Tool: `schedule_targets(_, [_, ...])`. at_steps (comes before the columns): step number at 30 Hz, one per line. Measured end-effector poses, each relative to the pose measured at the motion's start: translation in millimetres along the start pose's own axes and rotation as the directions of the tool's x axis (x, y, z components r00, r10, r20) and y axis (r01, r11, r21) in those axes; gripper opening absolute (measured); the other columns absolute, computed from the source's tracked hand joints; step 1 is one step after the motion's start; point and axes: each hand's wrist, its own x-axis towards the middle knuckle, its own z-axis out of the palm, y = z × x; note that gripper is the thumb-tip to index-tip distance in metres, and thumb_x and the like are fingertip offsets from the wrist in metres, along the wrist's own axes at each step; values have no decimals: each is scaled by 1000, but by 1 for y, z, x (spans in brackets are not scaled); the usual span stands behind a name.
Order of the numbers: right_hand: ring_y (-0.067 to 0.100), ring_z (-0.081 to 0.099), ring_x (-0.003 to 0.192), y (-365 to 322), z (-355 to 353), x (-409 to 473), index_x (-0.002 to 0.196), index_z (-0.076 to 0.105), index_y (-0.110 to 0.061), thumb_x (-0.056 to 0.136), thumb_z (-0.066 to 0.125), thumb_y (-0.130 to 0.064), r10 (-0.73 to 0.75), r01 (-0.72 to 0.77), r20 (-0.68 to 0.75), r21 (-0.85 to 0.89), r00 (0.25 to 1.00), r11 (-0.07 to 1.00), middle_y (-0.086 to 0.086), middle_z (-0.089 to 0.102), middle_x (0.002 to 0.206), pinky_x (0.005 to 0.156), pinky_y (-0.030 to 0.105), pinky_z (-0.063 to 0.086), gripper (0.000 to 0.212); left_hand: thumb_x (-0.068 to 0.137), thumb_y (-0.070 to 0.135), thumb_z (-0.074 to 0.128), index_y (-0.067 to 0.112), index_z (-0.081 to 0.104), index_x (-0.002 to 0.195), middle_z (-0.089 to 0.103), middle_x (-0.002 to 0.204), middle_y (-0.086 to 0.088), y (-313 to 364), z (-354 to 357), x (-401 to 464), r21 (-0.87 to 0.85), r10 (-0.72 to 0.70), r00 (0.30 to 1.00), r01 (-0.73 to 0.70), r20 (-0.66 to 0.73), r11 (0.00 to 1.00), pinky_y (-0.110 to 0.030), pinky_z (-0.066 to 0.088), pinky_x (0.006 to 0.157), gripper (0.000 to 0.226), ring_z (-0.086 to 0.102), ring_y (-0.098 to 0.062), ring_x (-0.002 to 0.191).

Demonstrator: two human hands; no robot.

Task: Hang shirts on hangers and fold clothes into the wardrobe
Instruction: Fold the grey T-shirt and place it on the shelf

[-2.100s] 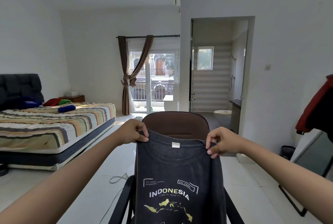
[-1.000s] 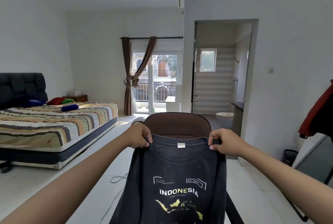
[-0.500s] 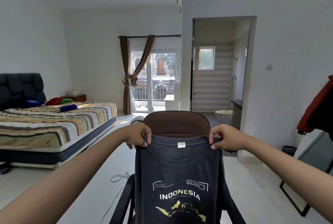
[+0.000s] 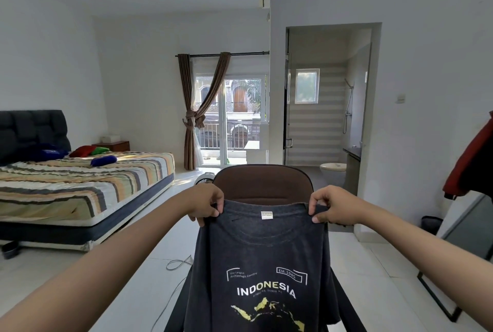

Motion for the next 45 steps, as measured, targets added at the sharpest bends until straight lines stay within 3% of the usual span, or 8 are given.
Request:
schedule_targets(6, [24,57,75,4,-1,1,69,67,-36,72,81,-24,-6,8,-52,40,999,999,8,63,81,68,31,46,18,90,8,55,17,59,84,58,87,6,-10,8,4,-102,89,986,-104,-144,989,-11,43,57,11,57,-10,77])
schedule_targets(11, [7,46,55,5,-2,1,58,66,-20,59,88,-36,11,33,-199,214,980,976,-1,53,58,54,19,36,28,83,7,66,22,68,78,66,89,0,-14,13,4,-291,154,949,-235,-276,927,-23,50,80,16,60,-17,88])
schedule_targets(16, [-2,48,50,-7,-9,-1,54,57,-10,63,87,-13,0,154,-329,442,944,884,-7,55,52,51,10,39,32,70,6,79,12,72,71,67,81,-11,-15,6,-1,-445,137,908,-320,-395,836,-40,56,72,9,63,-30,80])
schedule_targets(20, [-1,46,52,-10,-16,4,54,53,-12,61,86,-1,-46,228,-370,463,928,857,-10,53,53,53,10,38,35,70,-3,76,13,69,66,64,78,-6,-12,-3,-1,-502,130,902,-343,-411,794,-31,51,72,18,59,-25,82])
schedule_targets(27, [12,67,88,-12,-26,6,64,68,-13,60,86,1,-11,51,-84,496,996,867,2,72,87,77,28,57,23,75,-8,71,5,72,80,65,86,-4,-8,-9,-1,-549,131,949,-274,-285,790,-17,53,61,14,59,-18,83])
schedule_targets(34, [18,61,67,-20,-8,6,65,68,-12,65,84,-3,108,-157,137,430,985,889,7,64,68,57,27,52,19,79,-6,67,17,73,82,67,99,-6,-3,-6,4,-326,86,994,-61,62,944,-21,56,65,23,64,-22,90])
schedule_targets(40, [16,66,69,-17,3,9,71,69,-12,69,81,-4,144,-194,133,568,981,800,1,68,70,61,30,51,14,79,-1,69,16,74,84,66,106,-15,-11,-5,5,-417,58,998,-37,37,908,-34,57,76,19,63,-32,97])
schedule_targets(45, [9,59,58,-18,5,10,66,69,-11,72,76,4,119,-169,121,646,985,744,-3,65,62,46,20,42,18,71,6,79,14,71,75,64,91,-5,-17,1,5,-535,43,997,-67,-57,842,-31,52,69,12,59,-23,86])
